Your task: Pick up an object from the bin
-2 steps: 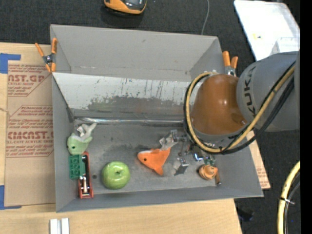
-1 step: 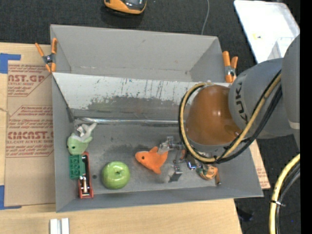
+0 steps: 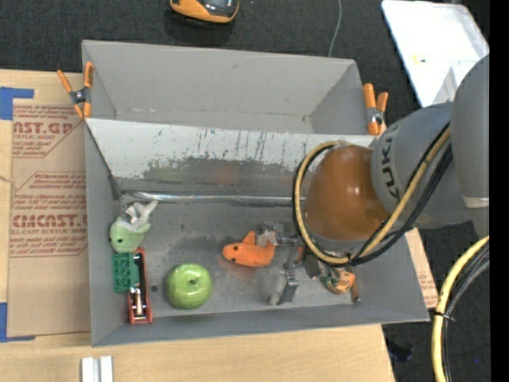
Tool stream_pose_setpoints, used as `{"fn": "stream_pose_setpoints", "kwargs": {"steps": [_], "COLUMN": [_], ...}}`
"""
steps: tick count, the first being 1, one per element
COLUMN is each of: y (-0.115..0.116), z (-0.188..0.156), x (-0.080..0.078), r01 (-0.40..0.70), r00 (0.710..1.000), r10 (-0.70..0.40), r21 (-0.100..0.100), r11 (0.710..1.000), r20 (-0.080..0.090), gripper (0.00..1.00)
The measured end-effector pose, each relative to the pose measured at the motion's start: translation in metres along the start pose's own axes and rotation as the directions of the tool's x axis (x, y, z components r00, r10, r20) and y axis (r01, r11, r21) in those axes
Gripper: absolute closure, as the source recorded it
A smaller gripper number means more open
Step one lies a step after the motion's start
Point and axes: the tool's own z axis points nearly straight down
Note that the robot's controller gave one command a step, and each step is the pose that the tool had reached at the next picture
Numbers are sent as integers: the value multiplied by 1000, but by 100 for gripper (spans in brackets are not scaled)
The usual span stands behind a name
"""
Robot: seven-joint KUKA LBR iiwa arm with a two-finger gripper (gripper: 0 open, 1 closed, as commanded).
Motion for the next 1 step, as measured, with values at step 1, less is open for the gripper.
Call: {"fn": "stream_pose_setpoints", "kwargs": {"steps": [1], "y": [37], "z": [0], "x": [-4], "r01": [-66], "r00": [998], "r10": [66], "r21": [2], "r11": [998], "r20": [9], "gripper": [0]}}
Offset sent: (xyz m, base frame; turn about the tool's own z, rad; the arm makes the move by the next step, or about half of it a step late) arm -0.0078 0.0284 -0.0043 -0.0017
